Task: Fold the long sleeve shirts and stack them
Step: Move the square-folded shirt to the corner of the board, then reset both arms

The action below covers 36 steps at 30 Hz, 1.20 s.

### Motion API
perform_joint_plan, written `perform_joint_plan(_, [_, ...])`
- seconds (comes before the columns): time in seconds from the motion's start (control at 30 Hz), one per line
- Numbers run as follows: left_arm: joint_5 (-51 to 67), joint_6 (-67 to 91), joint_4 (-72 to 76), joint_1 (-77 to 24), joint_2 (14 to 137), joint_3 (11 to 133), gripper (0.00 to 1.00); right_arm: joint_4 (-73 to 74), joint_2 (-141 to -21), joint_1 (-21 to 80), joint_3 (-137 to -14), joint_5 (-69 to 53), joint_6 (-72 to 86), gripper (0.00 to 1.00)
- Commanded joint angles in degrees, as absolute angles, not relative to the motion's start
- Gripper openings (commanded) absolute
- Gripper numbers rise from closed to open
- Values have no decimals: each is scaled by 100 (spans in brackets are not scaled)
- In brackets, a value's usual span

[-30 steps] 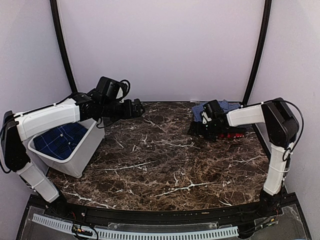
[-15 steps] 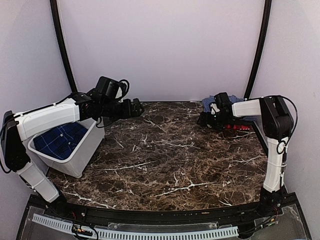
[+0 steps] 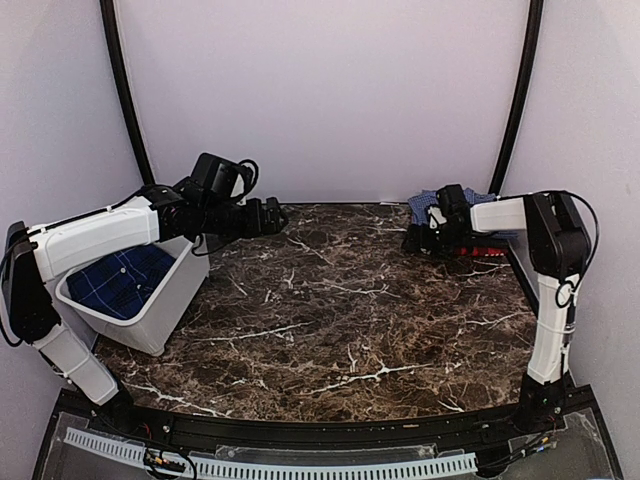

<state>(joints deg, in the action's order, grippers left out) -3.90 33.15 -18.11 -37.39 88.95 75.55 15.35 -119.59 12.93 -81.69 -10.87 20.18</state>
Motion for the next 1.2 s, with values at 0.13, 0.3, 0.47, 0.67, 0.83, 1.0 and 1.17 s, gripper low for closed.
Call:
perform_joint_plan(0.13, [-389, 3180, -1950, -3707, 8740, 7668, 99, 1805, -11070, 1623, -7727, -1065, 2058, 99])
perform_joint_plan(0.3, [-395, 3183, -1927, -3709, 8652, 7575, 99, 1817, -10452, 2073, -7380, -952, 2188, 99])
perform_joint_plan(0.47, [-385, 3185, -1904, -3700, 8543, 7435, 99, 1505, -9725, 2625, -6974, -812, 2410, 99])
perform_joint_plan(0.67, [-334, 3190, -1808, -3700, 8348, 7160, 99, 1024, -9031, 3415, -6683, -601, 2610, 99])
perform_joint_plan(0.83, [-270, 3199, -1620, -3695, 8107, 6884, 99, 701, -8455, 3924, -6485, -412, 2667, 99])
perform_joint_plan(1.0, [-116, 3115, -1279, -3700, 7745, 6478, 99, 332, -7821, 4231, -6155, -399, 2681, 99])
perform_joint_plan(1.17, [-20, 2991, -1004, -3696, 7556, 6302, 99, 29, -7435, 4280, -5872, -543, 2762, 99])
